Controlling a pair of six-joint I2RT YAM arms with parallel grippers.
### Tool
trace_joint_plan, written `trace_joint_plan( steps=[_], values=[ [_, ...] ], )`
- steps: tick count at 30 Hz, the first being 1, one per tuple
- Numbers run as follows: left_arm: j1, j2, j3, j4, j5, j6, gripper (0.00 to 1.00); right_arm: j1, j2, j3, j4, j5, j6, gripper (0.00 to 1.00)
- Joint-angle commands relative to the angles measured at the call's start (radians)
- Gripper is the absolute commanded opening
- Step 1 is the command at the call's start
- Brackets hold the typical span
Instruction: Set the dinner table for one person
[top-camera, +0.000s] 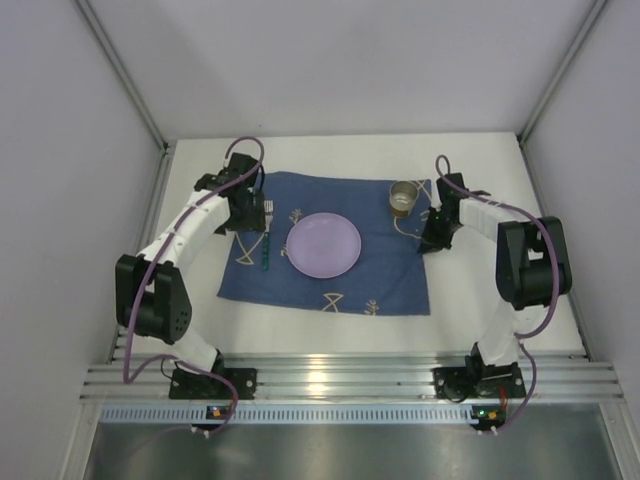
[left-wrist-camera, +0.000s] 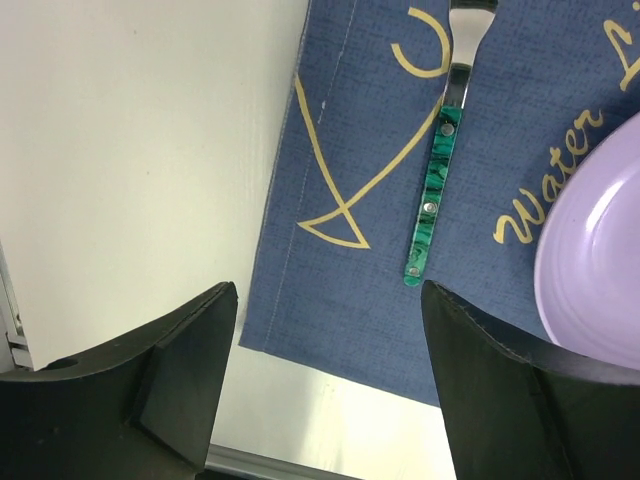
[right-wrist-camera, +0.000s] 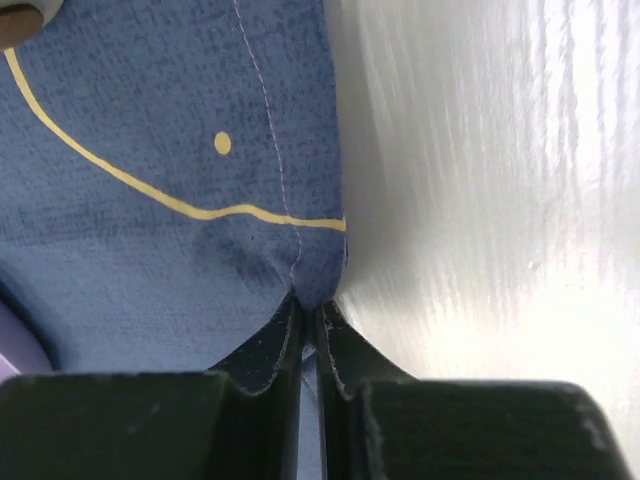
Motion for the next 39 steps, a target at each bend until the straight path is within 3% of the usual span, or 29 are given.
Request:
trace_joint_plan(
  steps=[1,3,10,11,12,13,14,16,19,23,29,32,35,39],
  values=[
    [0.003,-0.057,0.005,-0.021,-0.013,0.007,0.79,-0.003,0.046,0.090,-0.036,0.128,-0.056,0.03],
    [0.003,-0.058,0.007,-0.023,-0.015,0.007,0.79,-0.017,0.054,0.141,-0.079,0.186,-0.079,0.00],
    [0.003,-0.074,0.008,-0.030,-0.029,0.007,0.79,-0.062,0.036,0.178,-0.133,0.234,-0.101,0.03],
    [0.003,-0.075,0.007,-0.032,-0.032,0.007,0.79,-0.068,0.025,0.179,-0.139,0.228,-0.101,0.09],
    [0.003,-0.078,0.002,-0.033,-0.039,0.008,0.79,-0.080,0.014,0.178,-0.141,0.208,-0.108,0.24],
    [0.003,-0.083,0.001,-0.033,-0.042,0.007,0.79,-0.082,0.001,0.178,-0.145,0.206,-0.116,0.62],
    [0.003,-0.083,-0.001,-0.032,-0.044,0.007,0.79,-0.082,-0.013,0.181,-0.150,0.209,-0.123,0.74],
    [0.003,-0.087,-0.006,-0.033,-0.044,0.005,0.79,-0.088,-0.065,0.202,-0.191,0.236,-0.140,0.92],
    [0.003,-0.089,-0.009,-0.033,-0.042,0.004,0.79,-0.111,-0.162,0.221,-0.243,0.278,-0.142,1.00],
    [0.003,-0.084,-0.010,-0.035,-0.027,0.001,0.79,-0.196,-0.350,0.140,-0.321,0.352,-0.111,1.00],
    [-0.002,-0.060,-0.029,-0.026,0.049,-0.004,0.81,-0.503,-0.574,-0.145,-0.355,0.372,-0.016,1.00],
    [-0.019,-0.040,-0.006,-0.030,0.080,-0.004,0.81,-0.566,-0.598,-0.224,-0.364,0.482,-0.007,1.00],
    [-0.028,-0.029,0.016,-0.044,0.097,-0.004,0.81,-0.609,-0.587,-0.193,-0.398,0.524,0.019,0.98],
    [-0.039,-0.026,0.025,-0.055,0.114,-0.005,0.81,-0.692,-0.546,-0.247,-0.365,0.449,0.071,0.96]
  ],
)
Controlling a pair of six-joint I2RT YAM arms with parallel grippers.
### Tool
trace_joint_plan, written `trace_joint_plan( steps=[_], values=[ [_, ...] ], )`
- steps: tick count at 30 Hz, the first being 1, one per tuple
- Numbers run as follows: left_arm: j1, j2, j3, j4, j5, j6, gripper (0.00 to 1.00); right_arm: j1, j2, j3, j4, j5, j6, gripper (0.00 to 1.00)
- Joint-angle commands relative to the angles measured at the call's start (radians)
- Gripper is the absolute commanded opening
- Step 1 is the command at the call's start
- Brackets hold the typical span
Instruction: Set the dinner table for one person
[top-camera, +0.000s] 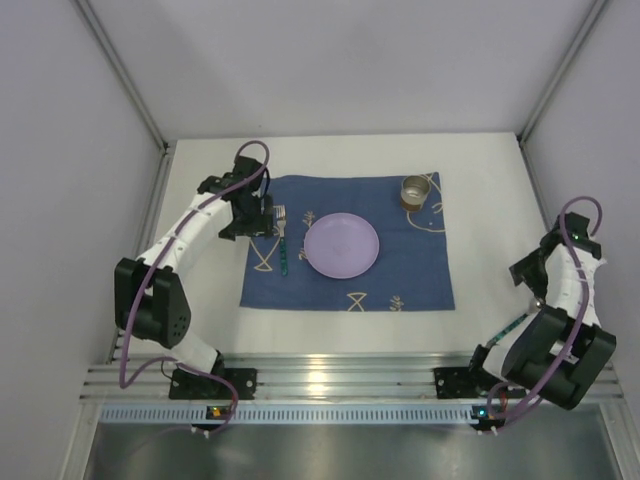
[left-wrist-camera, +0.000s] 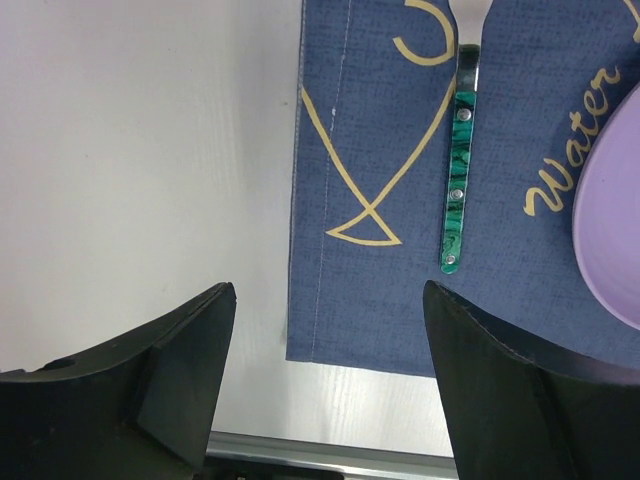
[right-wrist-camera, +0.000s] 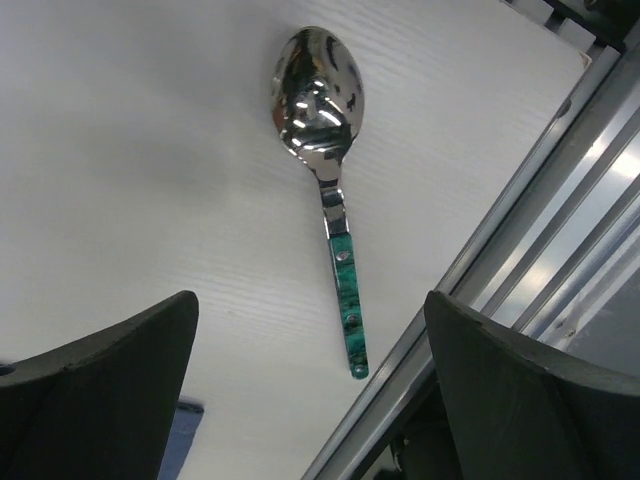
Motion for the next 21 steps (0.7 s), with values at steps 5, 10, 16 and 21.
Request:
trace_joint_plan(
  steps=[5,10,16,21],
  values=[
    [-0.008,-0.013,0.012,-0.014,0.023,-0.001,0.81,-0.170,0.078,-0.083,0.124,-0.107,0.117,0.90],
    [-0.008,-0.017,0.012,-0.012,0.008,-0.001,0.81,-0.181,0.179,-0.106,0.185,-0.152,0.123,0.83],
    [-0.008,-0.011,0.002,-0.006,-0.014,-0.002,0.81,-0.181,0.217,-0.160,0.251,-0.138,0.115,0.62],
    [-0.008,-0.002,0.009,-0.006,-0.023,0.001,0.81,-0.181,0.276,-0.177,0.297,-0.154,0.103,0.26]
  ],
)
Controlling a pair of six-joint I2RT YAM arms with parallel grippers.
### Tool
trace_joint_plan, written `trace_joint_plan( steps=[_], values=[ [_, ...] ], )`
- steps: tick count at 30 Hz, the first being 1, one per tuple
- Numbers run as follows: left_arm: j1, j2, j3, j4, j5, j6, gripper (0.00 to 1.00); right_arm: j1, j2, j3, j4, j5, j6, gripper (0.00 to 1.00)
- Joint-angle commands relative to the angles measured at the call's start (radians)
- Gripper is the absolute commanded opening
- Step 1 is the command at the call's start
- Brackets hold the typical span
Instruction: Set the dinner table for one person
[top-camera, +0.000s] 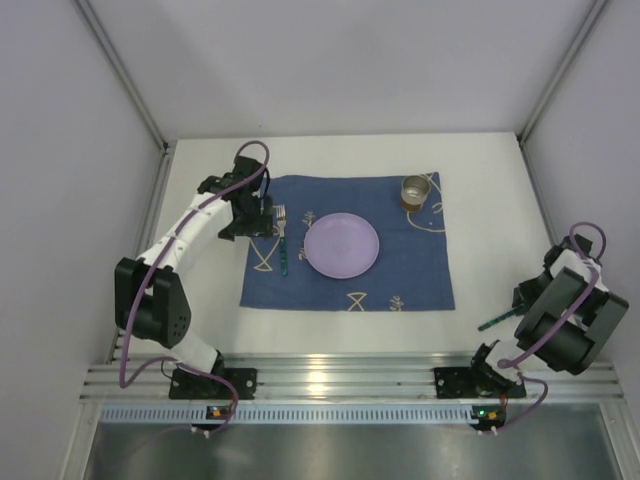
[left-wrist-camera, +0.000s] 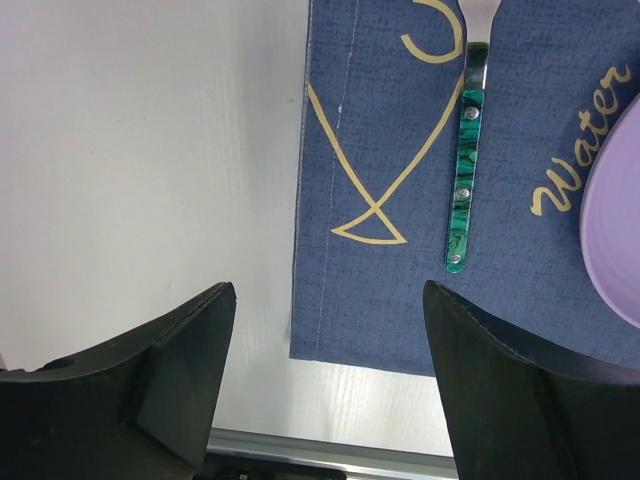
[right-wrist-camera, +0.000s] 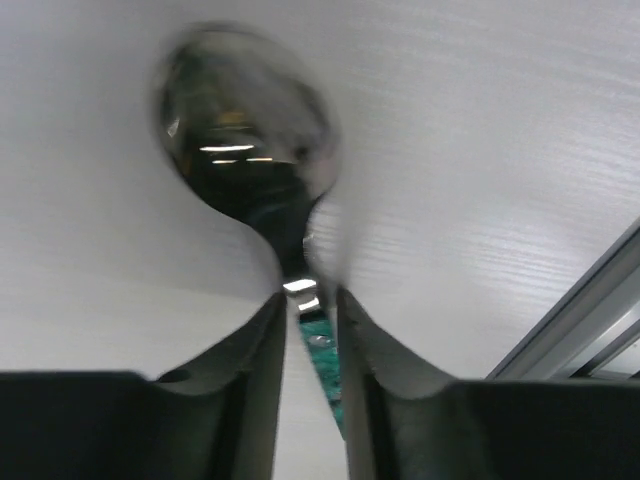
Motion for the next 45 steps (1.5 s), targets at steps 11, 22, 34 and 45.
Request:
trace_joint_plan(
  steps=[11,22,34,45],
  values=[
    [-0.002,0.014,-0.006,0.003,-0.021,-0.007,0.80,0.022,-0.005,0.037,0.095,-0.166,-0.021,0.00],
    [-0.002,0.039,0.054,-0.012,0.006,-0.048,0.84,0.516,-0.160,0.455,0.064,-0.196,-0.058,0.00],
    [-0.002,-0.055,-0.044,0.007,-0.005,-0.106,0.85,0.982,0.161,0.568,0.006,-0.126,-0.145,0.00],
    [-0.001,-0.089,-0.078,0.006,-0.039,-0.131,0.84,1.031,0.404,0.643,0.001,-0.062,-0.264,0.00]
  ],
)
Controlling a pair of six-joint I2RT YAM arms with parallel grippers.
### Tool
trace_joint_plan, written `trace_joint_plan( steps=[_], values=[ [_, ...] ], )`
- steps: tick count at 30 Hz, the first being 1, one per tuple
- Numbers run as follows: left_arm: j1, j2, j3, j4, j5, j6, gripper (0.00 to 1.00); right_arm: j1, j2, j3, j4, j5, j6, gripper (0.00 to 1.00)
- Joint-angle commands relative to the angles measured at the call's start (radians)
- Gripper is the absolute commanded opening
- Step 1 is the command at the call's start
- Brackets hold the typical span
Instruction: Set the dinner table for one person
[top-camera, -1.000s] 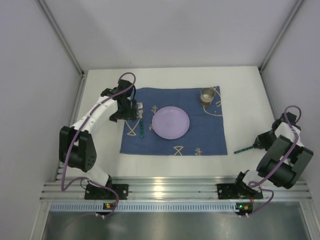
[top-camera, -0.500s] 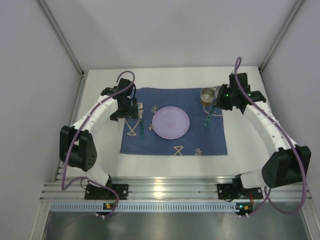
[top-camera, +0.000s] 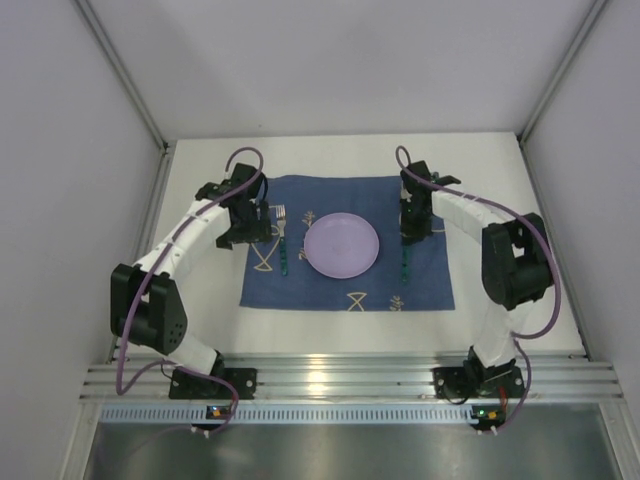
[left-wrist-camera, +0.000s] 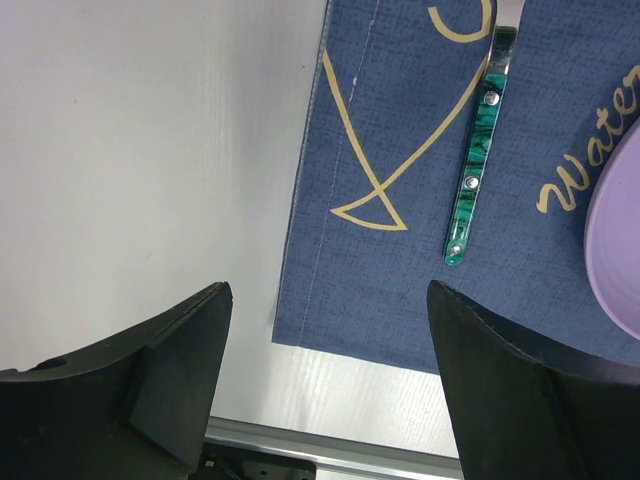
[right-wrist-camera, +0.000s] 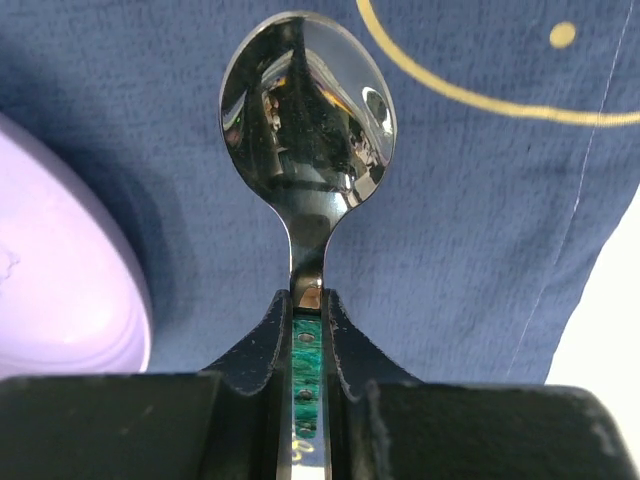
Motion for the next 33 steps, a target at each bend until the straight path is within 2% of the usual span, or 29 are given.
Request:
trace_joint_plan(
  steps=[1,11,13,14,15,19,20,26,33],
  values=[
    [-0.001,-0.047,-0.016,0.007,-0.029,-0.022,0.84,0.015,0.024,0.080,0.010,0.026,-0.052,0.00],
    [0.001,0.002,0.023,0.010,-0.037,-0.020,0.85,0.026,0.117,0.154,0.003,-0.010,-0.081,0.00],
    [0.001,0.013,0.038,0.008,-0.045,-0.013,0.85,0.029,0.123,0.151,0.000,0.000,-0.072,0.07],
    [0.002,0.027,0.049,0.007,-0.048,-0.011,0.85,0.029,0.122,0.149,0.000,-0.001,-0.068,0.18],
    [0.010,0.031,0.055,0.005,-0.049,-0.005,0.85,0.032,0.120,0.151,0.001,0.000,-0.065,0.24],
    [0.028,0.051,0.083,0.001,-0.045,0.014,0.85,0.041,0.105,0.160,0.000,0.008,-0.059,0.29],
    [0.033,0.054,0.089,-0.001,-0.043,0.017,0.85,0.044,0.099,0.161,0.000,0.008,-0.059,0.32],
    [0.035,0.082,0.150,-0.022,-0.049,0.037,0.85,0.069,0.007,0.138,-0.008,0.003,-0.027,0.37],
    [0.039,0.087,0.253,-0.052,-0.074,0.092,0.90,0.121,-0.234,0.098,-0.037,-0.013,-0.042,0.37]
  ],
)
